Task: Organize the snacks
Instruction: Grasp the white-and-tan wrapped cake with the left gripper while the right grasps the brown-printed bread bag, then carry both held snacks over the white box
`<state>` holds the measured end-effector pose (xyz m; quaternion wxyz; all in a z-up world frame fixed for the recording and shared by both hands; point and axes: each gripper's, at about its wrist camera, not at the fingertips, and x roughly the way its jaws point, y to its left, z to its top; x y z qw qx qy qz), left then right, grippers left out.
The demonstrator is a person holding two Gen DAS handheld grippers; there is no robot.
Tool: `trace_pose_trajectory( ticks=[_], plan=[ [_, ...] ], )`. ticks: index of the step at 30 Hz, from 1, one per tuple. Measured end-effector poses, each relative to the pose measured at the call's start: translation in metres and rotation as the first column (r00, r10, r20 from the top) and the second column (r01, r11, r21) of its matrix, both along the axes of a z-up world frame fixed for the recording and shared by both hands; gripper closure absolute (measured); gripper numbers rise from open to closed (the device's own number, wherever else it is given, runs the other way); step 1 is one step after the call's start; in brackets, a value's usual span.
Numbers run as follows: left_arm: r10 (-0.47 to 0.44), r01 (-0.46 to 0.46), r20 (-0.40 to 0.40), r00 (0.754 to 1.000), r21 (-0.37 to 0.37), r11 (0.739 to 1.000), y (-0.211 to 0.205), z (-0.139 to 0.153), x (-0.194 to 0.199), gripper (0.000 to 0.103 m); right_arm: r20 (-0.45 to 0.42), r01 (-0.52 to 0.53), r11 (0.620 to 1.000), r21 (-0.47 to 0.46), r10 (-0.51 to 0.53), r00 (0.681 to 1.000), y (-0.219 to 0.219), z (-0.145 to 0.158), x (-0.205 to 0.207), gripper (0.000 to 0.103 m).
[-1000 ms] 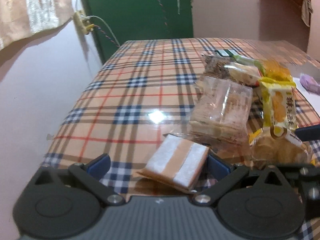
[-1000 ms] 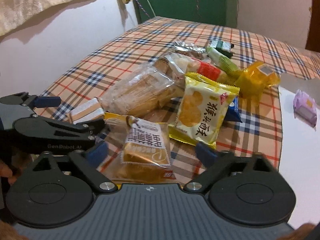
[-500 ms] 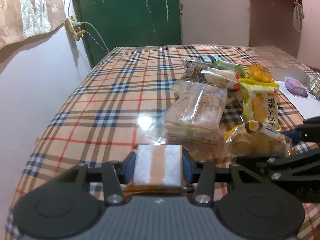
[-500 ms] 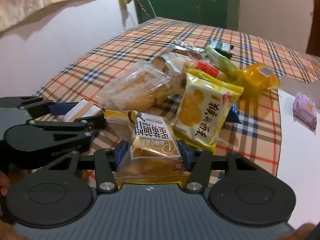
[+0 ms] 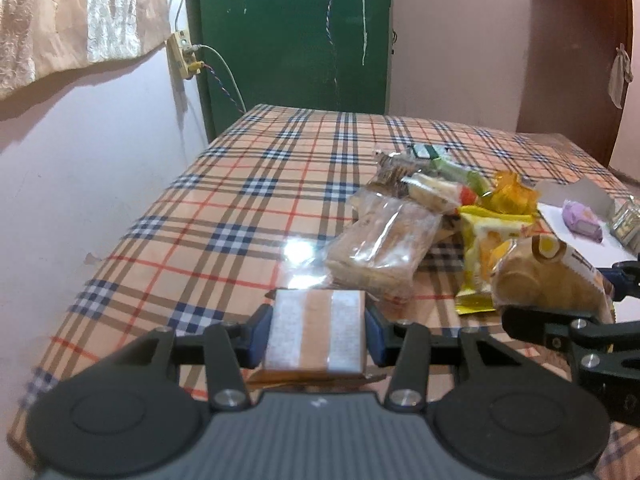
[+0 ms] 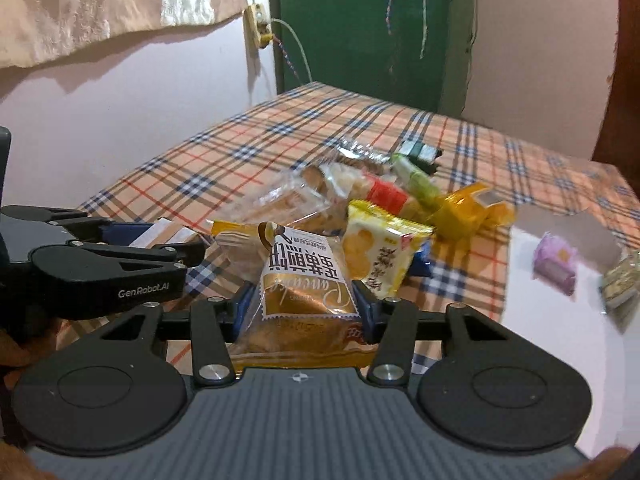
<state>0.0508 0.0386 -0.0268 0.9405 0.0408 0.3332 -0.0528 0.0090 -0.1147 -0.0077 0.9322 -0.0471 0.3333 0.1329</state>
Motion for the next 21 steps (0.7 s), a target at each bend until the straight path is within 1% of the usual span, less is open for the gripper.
trace_pose_trajectory(
  ticks=[7,10,15,21],
  plan=[
    [0.012,-0.012,0.014,1.000,-0.001,1.000,-0.017,0.018,-0.019,0.056,0.036,0.053,0.999,0.004,-0.053,0.998,-0.017,0.020,-0.021,0.041],
    [0.018,-0.018,0.011,1.000,-0.029,0.999,-0.019,0.026,-0.022,0.056,0.050,0.083,0.996,0.006,-0.084,0.995,-0.024,0.026,-0.028,0.041],
    [0.035,-0.034,0.027,0.999,-0.022,0.999,-0.028,0.035,-0.027,0.056,0.071,0.127,0.992,0.009,-0.128,0.989,-0.033,0.034,-0.036,0.041],
    [0.041,-0.040,0.029,0.999,-0.035,0.999,-0.036,0.044,-0.033,0.056,0.093,0.187,0.982,0.013,-0.188,0.978,-0.044,0.044,-0.047,0.042]
  ],
)
